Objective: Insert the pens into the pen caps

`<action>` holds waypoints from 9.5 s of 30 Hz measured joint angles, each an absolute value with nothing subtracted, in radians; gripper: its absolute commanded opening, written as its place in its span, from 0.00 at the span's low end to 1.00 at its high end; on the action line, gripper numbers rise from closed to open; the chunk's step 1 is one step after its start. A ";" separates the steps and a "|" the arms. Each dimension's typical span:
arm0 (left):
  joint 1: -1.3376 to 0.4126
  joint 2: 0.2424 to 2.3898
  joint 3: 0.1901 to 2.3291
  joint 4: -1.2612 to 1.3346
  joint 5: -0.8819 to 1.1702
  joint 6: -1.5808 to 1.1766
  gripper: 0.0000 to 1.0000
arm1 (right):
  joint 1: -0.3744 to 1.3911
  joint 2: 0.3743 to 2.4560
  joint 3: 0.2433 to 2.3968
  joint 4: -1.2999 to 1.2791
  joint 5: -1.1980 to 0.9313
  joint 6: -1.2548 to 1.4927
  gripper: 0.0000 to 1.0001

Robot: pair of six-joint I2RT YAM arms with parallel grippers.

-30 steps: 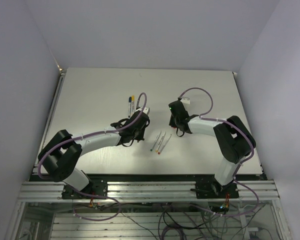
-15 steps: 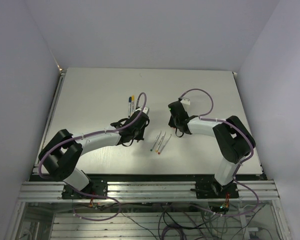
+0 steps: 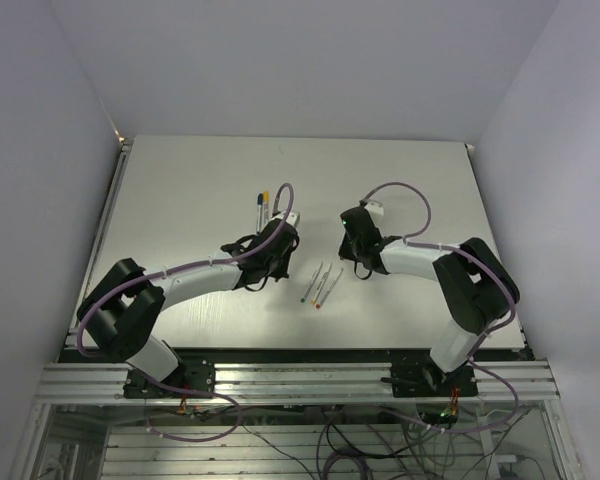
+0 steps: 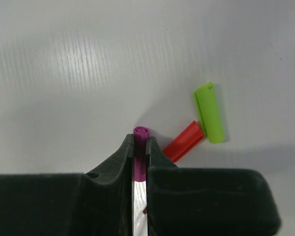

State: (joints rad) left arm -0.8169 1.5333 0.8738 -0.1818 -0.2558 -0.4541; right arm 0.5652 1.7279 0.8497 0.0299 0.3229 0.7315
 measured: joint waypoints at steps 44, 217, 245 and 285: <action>-0.967 1.433 0.908 0.258 0.030 -0.374 0.07 | 0.499 1.047 0.337 0.982 0.245 0.651 0.00; -0.603 2.113 1.429 -0.107 -0.381 -0.384 0.09 | 0.666 0.908 0.500 0.262 0.419 0.591 0.42; -0.571 2.138 1.461 -0.165 -0.391 -0.419 0.35 | 0.666 0.963 0.480 0.269 0.408 0.610 0.41; -0.939 1.640 0.963 -0.085 -0.318 -0.324 0.51 | 0.578 0.899 0.479 0.075 0.603 0.778 0.67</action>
State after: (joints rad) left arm -0.9386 1.6402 0.9627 -0.0853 -0.3180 -0.3241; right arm 0.5781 0.8993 0.4789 0.0750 0.6025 0.7776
